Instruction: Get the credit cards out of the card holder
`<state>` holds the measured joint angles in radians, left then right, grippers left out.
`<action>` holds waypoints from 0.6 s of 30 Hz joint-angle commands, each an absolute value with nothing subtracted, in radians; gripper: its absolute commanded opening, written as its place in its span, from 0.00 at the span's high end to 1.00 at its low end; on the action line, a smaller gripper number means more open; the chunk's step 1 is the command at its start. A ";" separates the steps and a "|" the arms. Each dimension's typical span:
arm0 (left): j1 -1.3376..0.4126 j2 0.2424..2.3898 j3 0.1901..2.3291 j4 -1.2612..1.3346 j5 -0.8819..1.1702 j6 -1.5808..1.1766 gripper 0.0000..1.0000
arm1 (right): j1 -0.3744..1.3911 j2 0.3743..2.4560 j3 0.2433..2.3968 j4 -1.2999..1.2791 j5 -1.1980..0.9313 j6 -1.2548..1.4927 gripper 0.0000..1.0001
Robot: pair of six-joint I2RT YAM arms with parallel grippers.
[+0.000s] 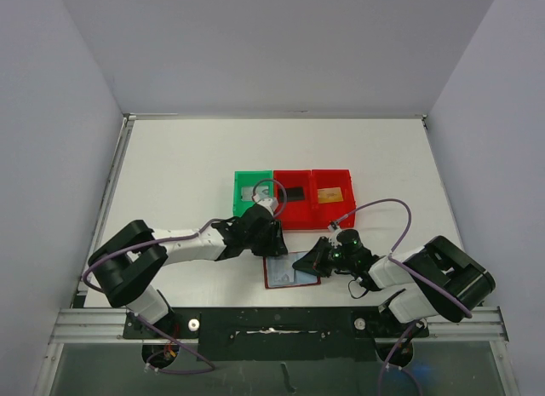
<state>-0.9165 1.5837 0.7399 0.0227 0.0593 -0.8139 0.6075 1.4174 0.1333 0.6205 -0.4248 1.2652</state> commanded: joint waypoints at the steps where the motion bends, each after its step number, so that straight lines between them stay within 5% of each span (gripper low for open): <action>1: -0.918 1.604 0.778 0.027 0.062 -0.786 0.60 | 0.586 1.443 0.096 0.405 -0.278 1.203 1.00; 18: -0.918 1.606 0.804 -0.014 0.017 -0.754 0.58 | 0.587 1.437 0.097 0.400 -0.276 1.201 1.00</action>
<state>-0.9165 1.5948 0.7547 -0.0128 0.0303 -0.7876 0.6075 1.4151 0.1345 0.6159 -0.4240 1.2652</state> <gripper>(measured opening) 0.420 0.023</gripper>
